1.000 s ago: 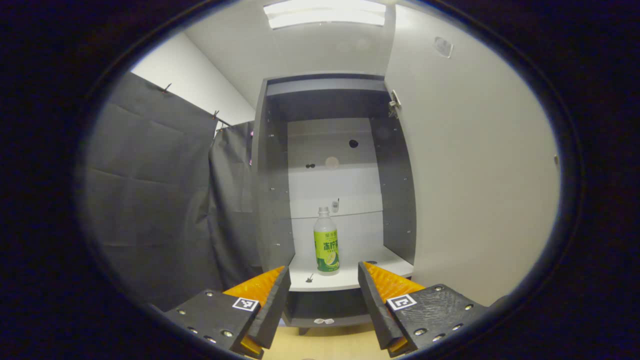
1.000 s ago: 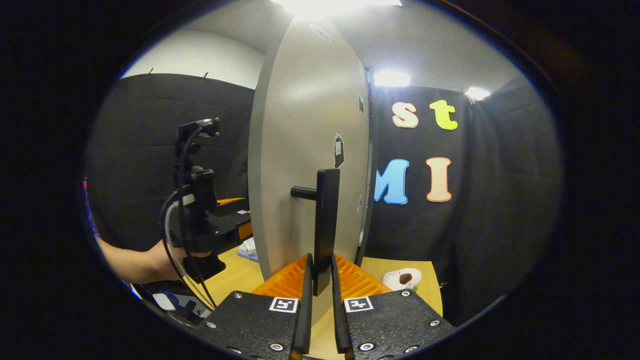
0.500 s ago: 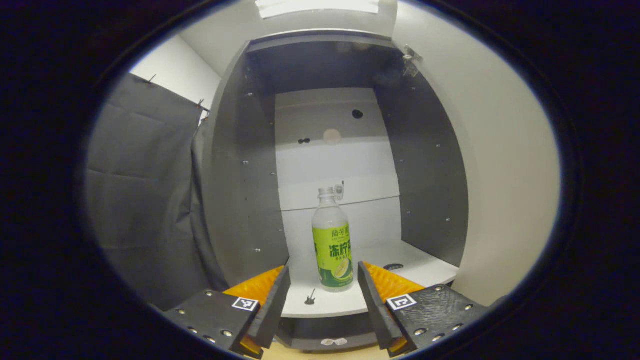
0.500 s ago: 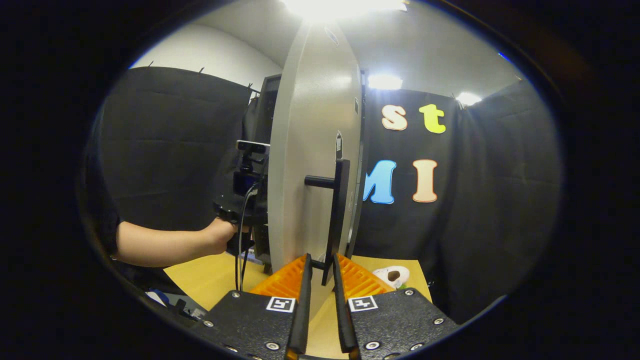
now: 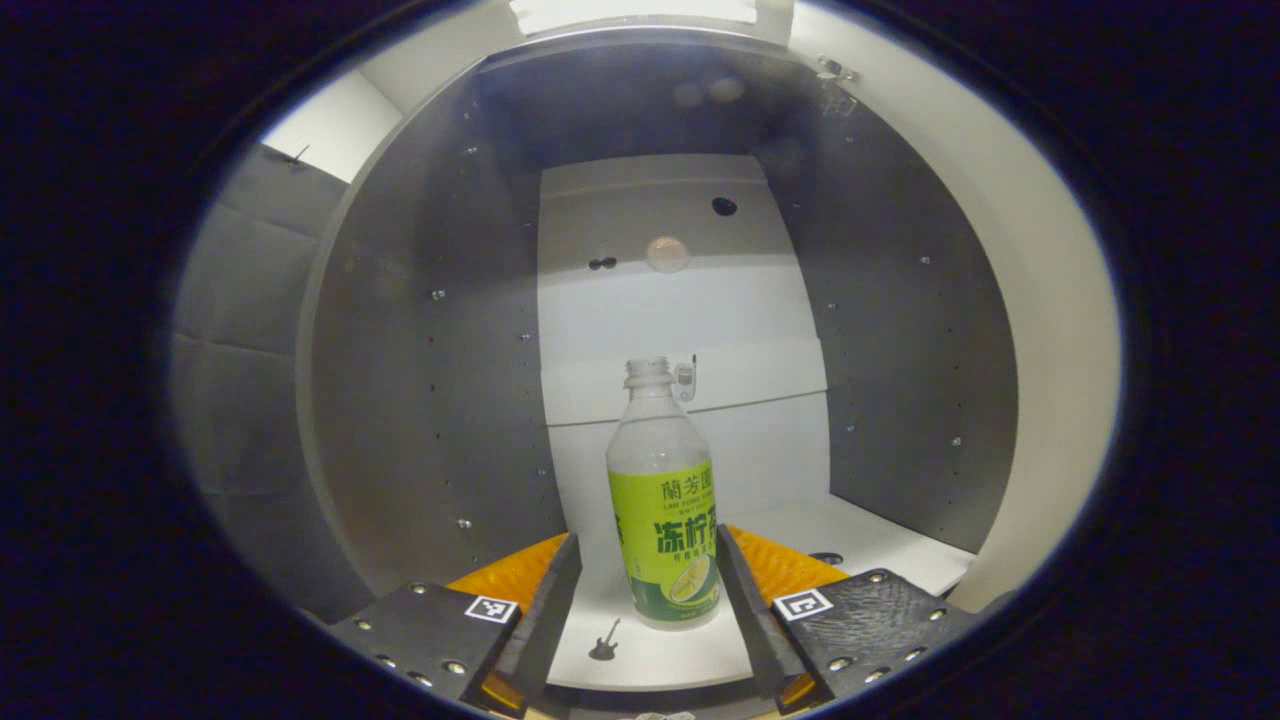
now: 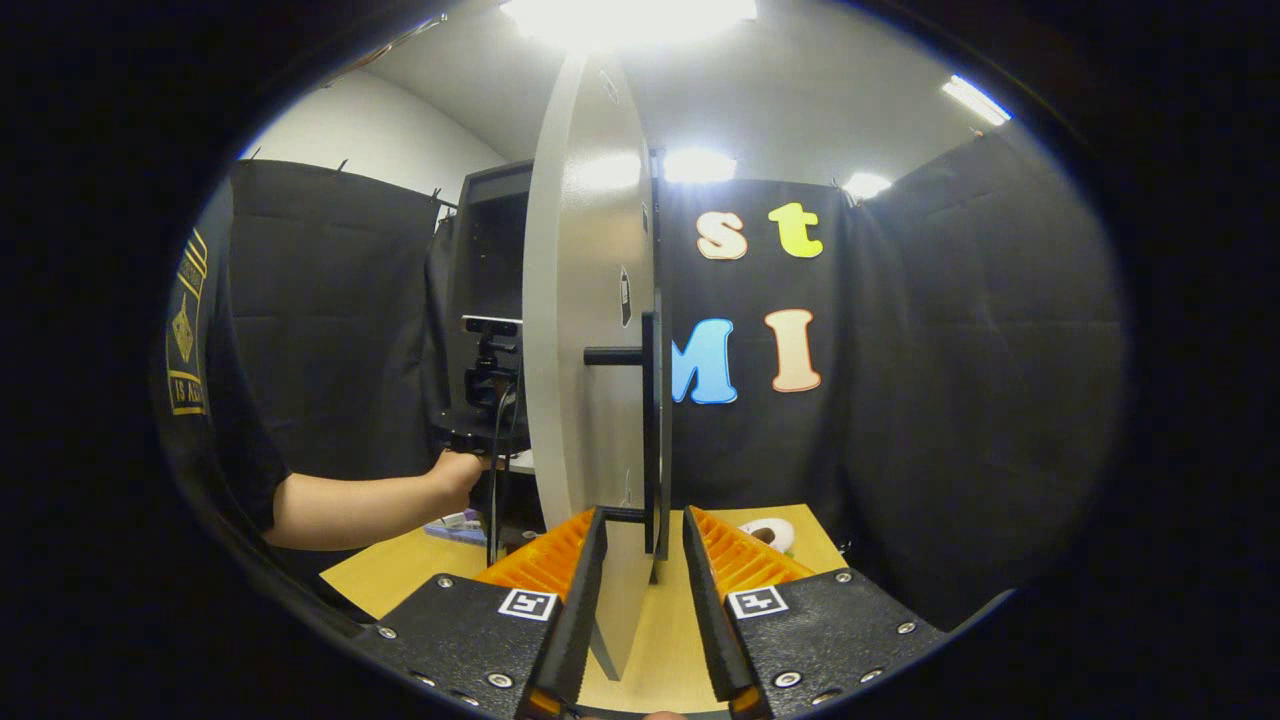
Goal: Open the cabinet door with the right hand, grasp the bottle in the cabinet with the left hand and place it on the coaster, then close the cabinet door with the right hand.
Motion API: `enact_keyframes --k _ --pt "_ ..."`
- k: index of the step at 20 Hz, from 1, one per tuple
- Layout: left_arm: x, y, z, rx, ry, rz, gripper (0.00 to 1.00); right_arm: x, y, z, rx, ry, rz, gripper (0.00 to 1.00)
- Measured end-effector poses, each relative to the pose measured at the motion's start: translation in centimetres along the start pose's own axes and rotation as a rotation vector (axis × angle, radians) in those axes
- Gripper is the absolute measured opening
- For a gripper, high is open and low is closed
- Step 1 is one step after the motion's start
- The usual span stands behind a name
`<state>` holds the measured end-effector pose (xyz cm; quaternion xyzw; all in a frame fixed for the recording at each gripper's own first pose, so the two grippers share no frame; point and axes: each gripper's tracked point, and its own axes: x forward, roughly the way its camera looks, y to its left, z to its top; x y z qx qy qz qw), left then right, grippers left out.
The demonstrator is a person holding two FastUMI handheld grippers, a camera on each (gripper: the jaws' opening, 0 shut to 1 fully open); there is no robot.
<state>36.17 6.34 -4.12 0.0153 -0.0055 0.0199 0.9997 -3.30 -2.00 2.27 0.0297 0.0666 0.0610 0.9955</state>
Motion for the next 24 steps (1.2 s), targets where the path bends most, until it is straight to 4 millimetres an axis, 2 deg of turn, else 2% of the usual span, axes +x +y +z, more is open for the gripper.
enact_keyframes --k 2,6,9,10,12,14,16,17,18,22,24 --pt "0.7 -0.1 -1.0 -0.01 0.02 -0.02 0.77 -0.3 -1.2 0.0 -0.027 -0.005 -0.058 0.49" --pt "1.9 0.0 -1.9 0.002 0.03 -0.02 0.77 -0.7 -3.1 -0.2 -0.013 -0.011 -0.15 0.63" --pt "2.6 -0.3 -2.6 0.004 0.036 -0.036 0.77 -1.0 -4.0 -0.2 -0.005 -0.011 -0.188 0.62" --pt "2.9 -0.4 -2.7 0.003 0.034 -0.042 0.77 -0.9 -4.2 -0.2 -0.011 -0.008 -0.195 0.65" --pt "3.4 -0.9 -2.9 0.009 0.03 -0.057 0.77 -1.0 -4.4 -0.1 -0.022 -0.01 -0.204 0.8" --pt "3.8 -1.1 -3.0 0.026 0.029 -0.059 0.77 -1.2 -4.6 -0.1 -0.034 -0.005 -0.215 0.85" --pt "4.4 -1.1 -2.9 0.037 0.023 -0.048 0.77 -1.3 -4.5 -0.2 -0.027 -0.002 -0.22 0.85" --pt "4.8 -1.2 -3.1 0.04 0.024 -0.049 0.81 -1.4 -4.3 -0.2 -0.021 0.001 -0.218 0.85" --pt "5.0 -1.4 -3.2 0.044 0.029 -0.054 0.77 -1.2 -4.3 -0.4 -0.021 0.007 -0.219 0.85" --pt "5.4 -1.1 -3.6 0.047 0.035 -0.048 0.74 -1.4 -4.4 -0.6 -0.037 0.025 -0.229 0.86" --pt "4.7 -1.3 -3.3 0.014 0.038 -0.066 0.68 -1.4 -4.1 -0.5 -0.041 0.021 -0.217 0.85"
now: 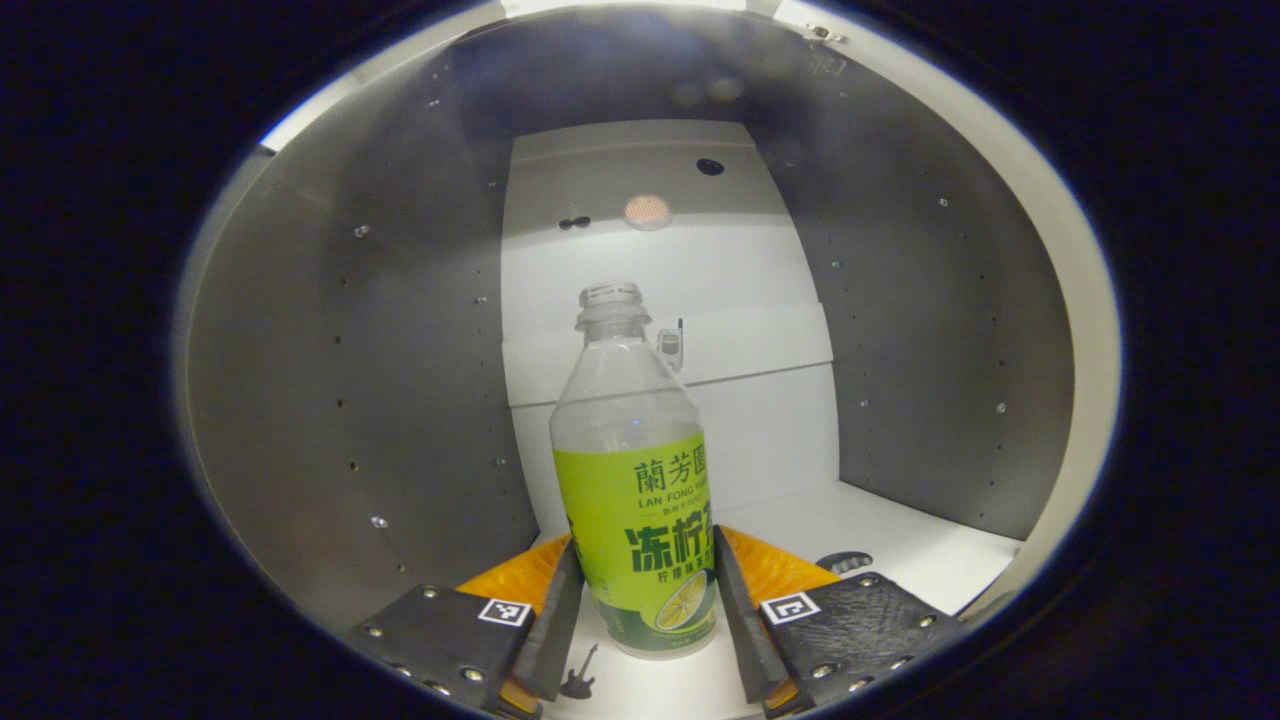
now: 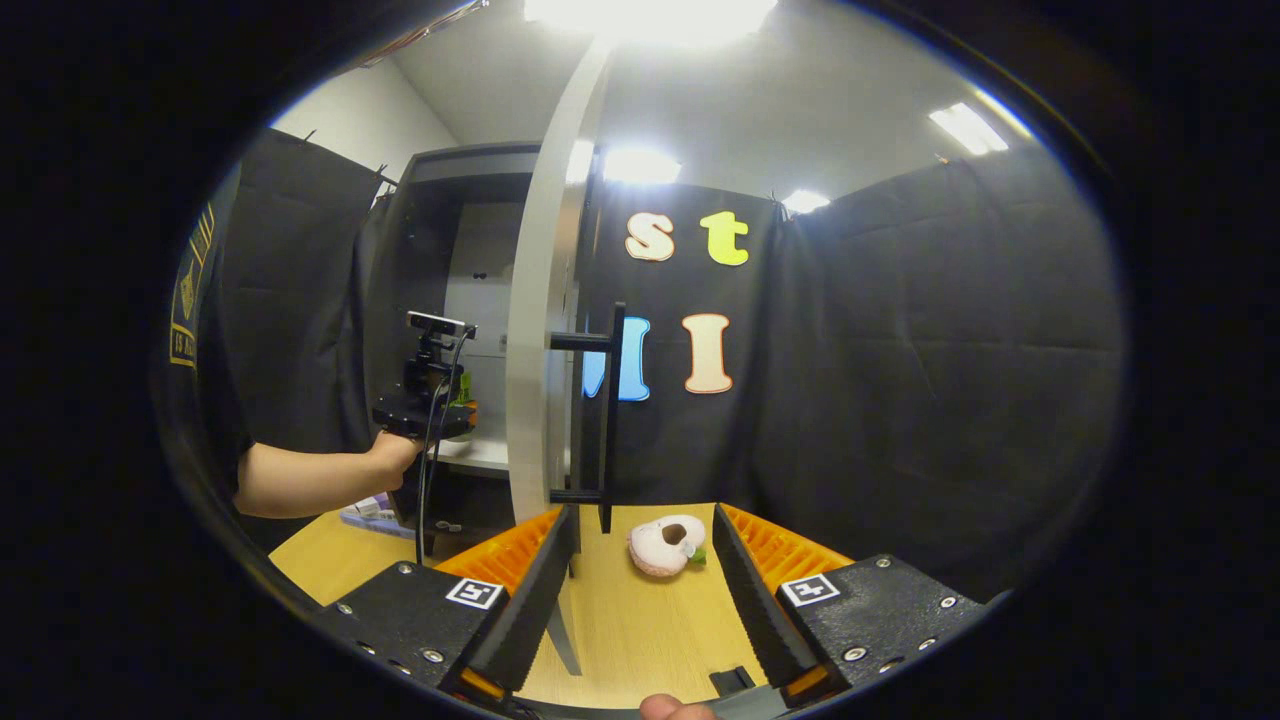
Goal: Open the cabinet door with the right hand, grasp the bottle in the cabinet with the left hand and place it on the coaster, then close the cabinet door with the right hand.
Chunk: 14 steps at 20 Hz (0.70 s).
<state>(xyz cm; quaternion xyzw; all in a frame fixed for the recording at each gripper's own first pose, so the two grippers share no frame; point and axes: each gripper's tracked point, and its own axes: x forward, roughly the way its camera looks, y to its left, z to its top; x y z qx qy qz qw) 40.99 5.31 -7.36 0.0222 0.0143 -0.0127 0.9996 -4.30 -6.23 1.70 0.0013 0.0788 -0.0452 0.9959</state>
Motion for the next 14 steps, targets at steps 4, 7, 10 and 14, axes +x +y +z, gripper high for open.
enact_keyframes --k 4,7,10,14 --pt "-1.8 1.4 1.1 -0.022 -0.012 0.038 0.68 -0.7 -0.4 -0.5 -0.012 -0.001 0.016 0.86" --pt "-4.1 1.9 2.9 -0.013 -0.041 0.051 0.68 -1.6 -1.9 -0.1 0.005 -0.038 0.012 0.89" --pt "-7.5 2.2 5.5 -0.008 -0.078 0.07 0.68 -2.1 -3.6 -0.8 0.064 -0.035 0.034 0.9" --pt "-13.3 2.3 7.5 -0.007 -0.112 0.081 0.72 -2.2 -7.2 -0.8 0.062 -0.053 0.018 0.9"
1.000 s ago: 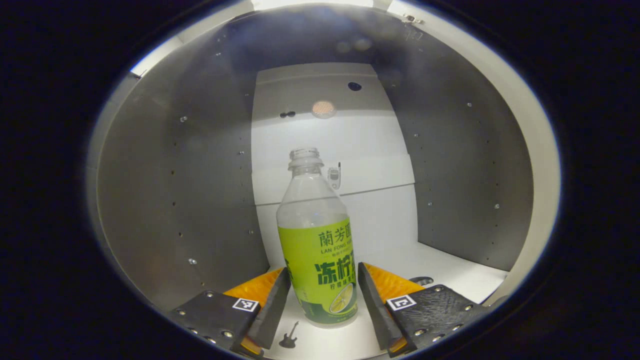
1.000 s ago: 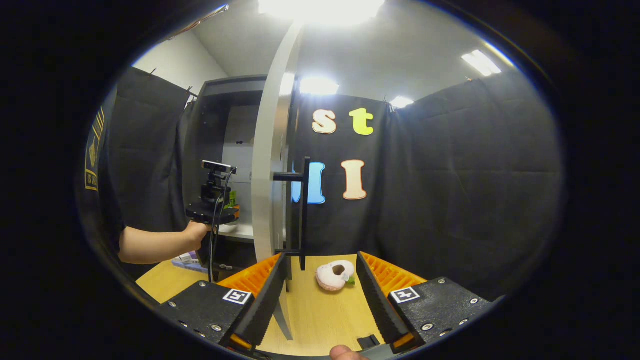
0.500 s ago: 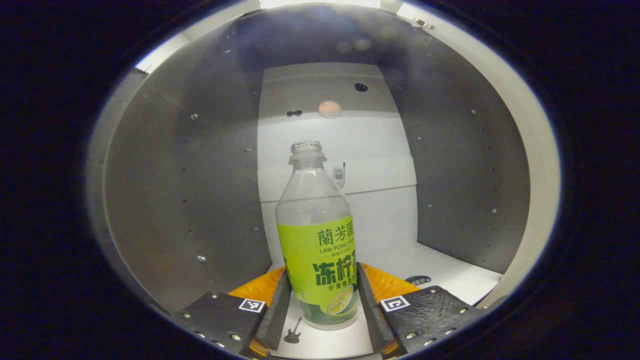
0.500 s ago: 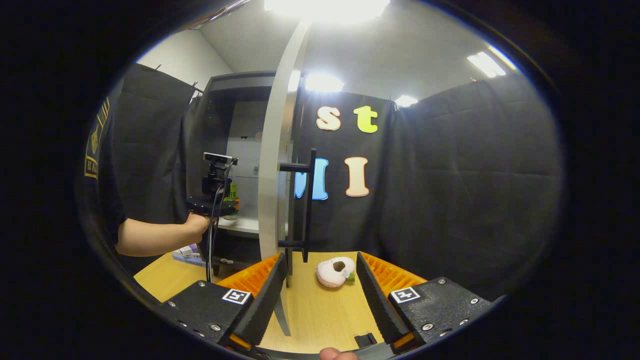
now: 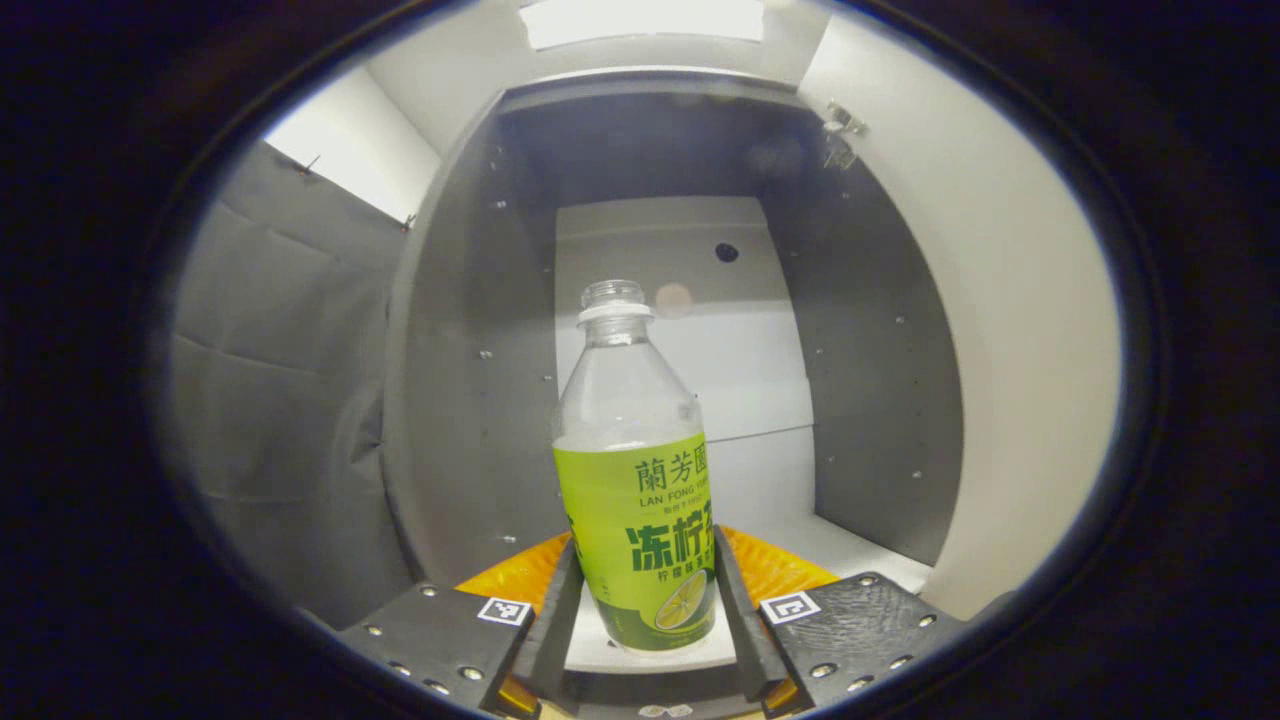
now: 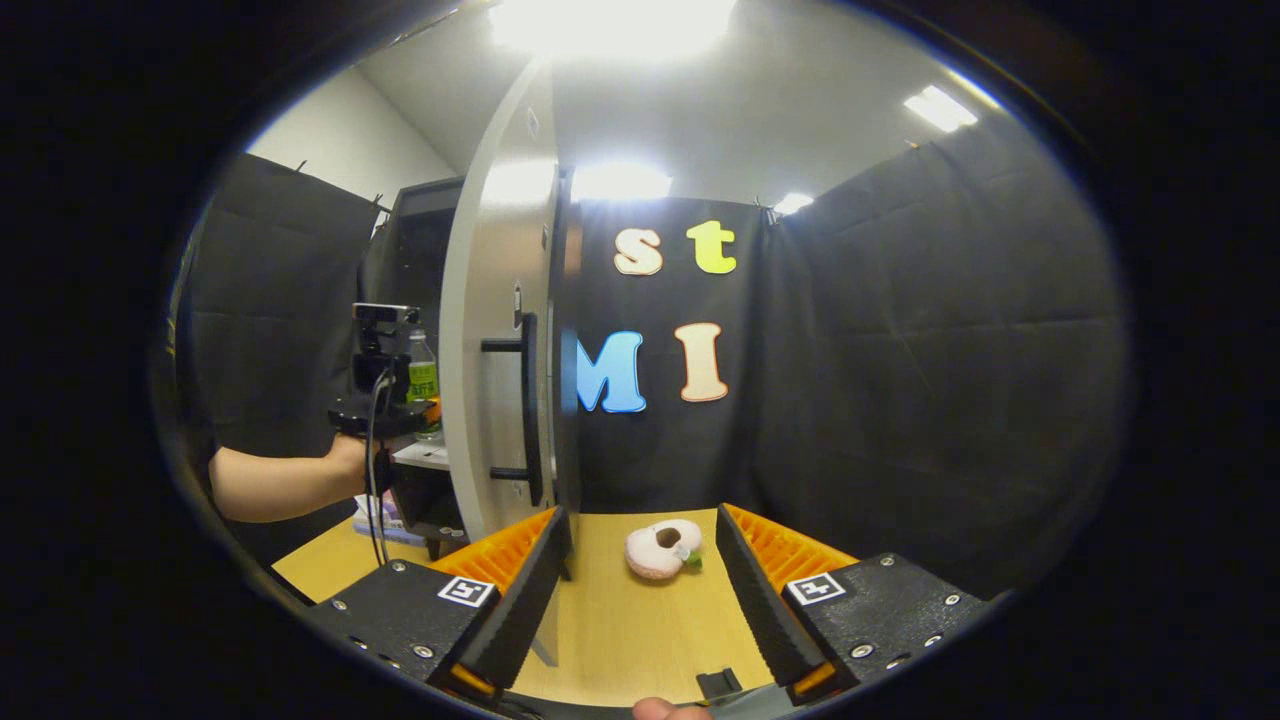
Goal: Open the cabinet door with the right hand, grasp the bottle in the cabinet with the left hand and place it on the coaster, then close the cabinet door with the right hand.
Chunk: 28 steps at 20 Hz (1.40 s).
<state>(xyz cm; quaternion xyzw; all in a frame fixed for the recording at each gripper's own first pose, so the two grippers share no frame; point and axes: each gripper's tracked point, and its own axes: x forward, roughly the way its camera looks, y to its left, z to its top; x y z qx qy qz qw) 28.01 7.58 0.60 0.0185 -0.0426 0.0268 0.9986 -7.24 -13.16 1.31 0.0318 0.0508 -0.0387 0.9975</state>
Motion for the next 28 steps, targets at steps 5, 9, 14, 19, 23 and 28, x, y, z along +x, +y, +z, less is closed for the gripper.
enact_keyframes --k 5,9,14,19,23,28 --pt "-7.4 0.6 0.9 0.0 -0.044 0.069 0.72 0.6 -2.8 -0.4 0.011 -0.026 0.004 0.91" --pt "-14.7 1.8 1.3 0.001 -0.045 0.151 0.66 1.8 -4.6 -2.2 0.024 -0.02 -0.015 0.93" --pt "-25.7 2.1 -4.7 0.027 0.005 0.213 0.68 2.5 -6.1 -4.8 0.11 0.023 -0.049 0.93" --pt "-31.2 2.3 -14.8 0.034 0.076 0.242 0.68 4.1 -8.5 -4.9 0.066 -0.029 -0.154 0.92" --pt "-34.3 2.8 -25.3 -0.001 0.131 0.29 0.68 6.5 -6.6 -7.8 -0.048 0.008 -0.078 0.92" --pt "-35.7 4.0 -33.8 0.021 0.174 0.301 0.64 7.0 -3.8 -13.5 -0.092 0.113 -0.005 0.92"
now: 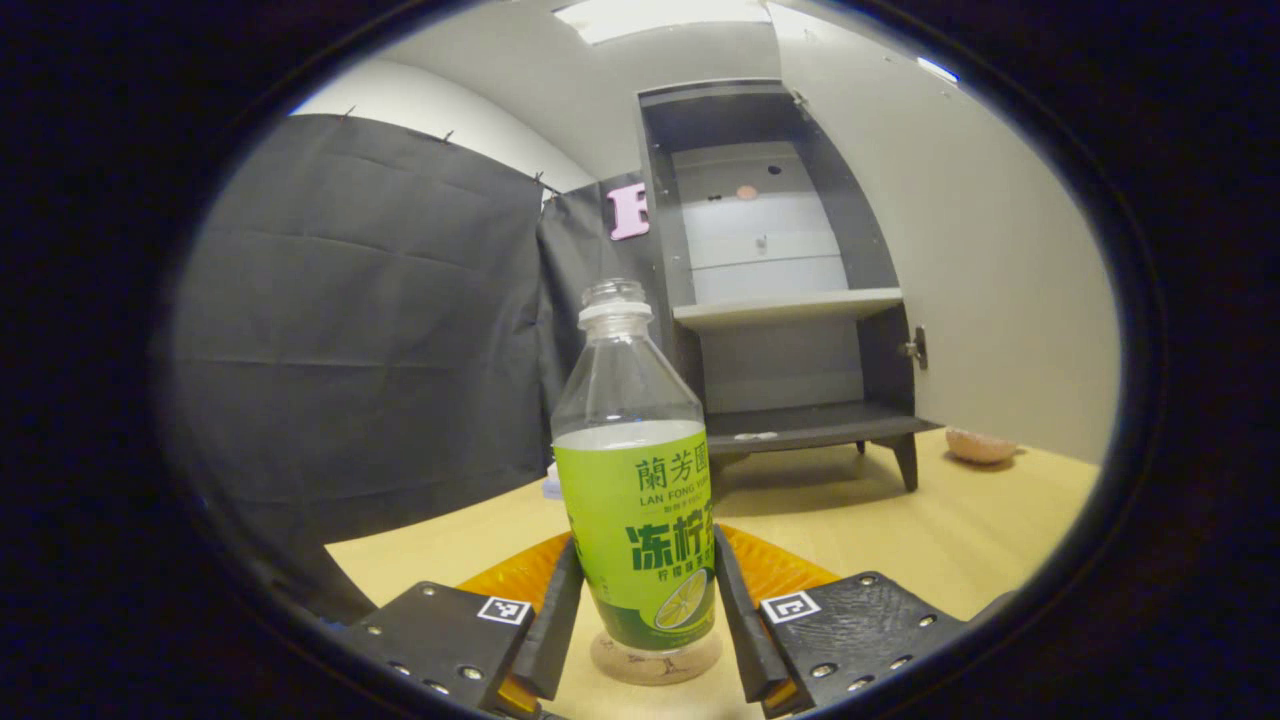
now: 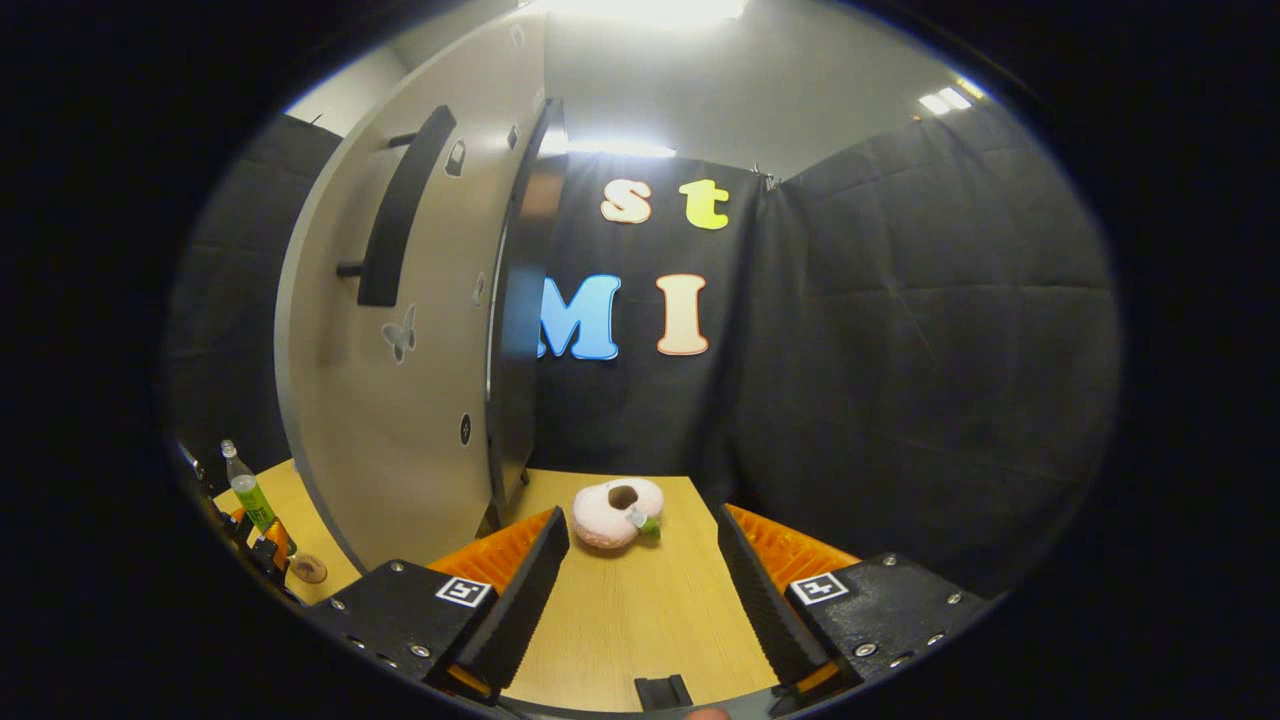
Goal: Open the cabinet door with the right hand, grasp the bottle in the cabinet with the left hand and place it on the coaster, then close the cabinet door with the right hand.
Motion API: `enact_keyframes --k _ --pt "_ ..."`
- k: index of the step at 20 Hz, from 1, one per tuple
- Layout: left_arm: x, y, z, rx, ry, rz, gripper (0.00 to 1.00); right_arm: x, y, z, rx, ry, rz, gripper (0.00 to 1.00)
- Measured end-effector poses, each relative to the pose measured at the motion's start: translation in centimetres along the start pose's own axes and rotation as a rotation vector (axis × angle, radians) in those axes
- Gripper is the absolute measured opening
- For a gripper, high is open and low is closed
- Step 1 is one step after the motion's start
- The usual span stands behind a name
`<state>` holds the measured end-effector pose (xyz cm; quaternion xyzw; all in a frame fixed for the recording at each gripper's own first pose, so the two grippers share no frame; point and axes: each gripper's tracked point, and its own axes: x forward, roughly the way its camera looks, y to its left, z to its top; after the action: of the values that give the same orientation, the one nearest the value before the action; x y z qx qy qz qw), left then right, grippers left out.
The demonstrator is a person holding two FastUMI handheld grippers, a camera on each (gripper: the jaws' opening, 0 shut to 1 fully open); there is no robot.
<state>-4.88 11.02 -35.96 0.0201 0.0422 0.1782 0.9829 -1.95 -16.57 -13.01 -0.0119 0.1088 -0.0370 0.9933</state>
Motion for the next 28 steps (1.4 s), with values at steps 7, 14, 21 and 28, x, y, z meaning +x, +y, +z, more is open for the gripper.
enact_keyframes --k 7,14,21,28 --pt "-0.1 1.9 -4.3 -0.038 0.014 0.044 0.68 0.2 4.2 -2.3 -0.09 0.099 0.095 0.95" --pt "-0.1 1.0 -5.2 -0.003 -0.004 0.021 0.71 -0.1 6.4 -2.8 -0.138 0.091 0.173 0.95" --pt "-1.8 1.6 -4.8 -0.03 -0.008 0.07 0.72 -0.4 6.8 -3.7 -0.138 0.126 0.194 0.95" --pt "-2.7 2.0 -3.9 -0.039 -0.025 0.052 0.72 -1.1 7.9 -4.3 -0.13 0.146 0.223 0.95"
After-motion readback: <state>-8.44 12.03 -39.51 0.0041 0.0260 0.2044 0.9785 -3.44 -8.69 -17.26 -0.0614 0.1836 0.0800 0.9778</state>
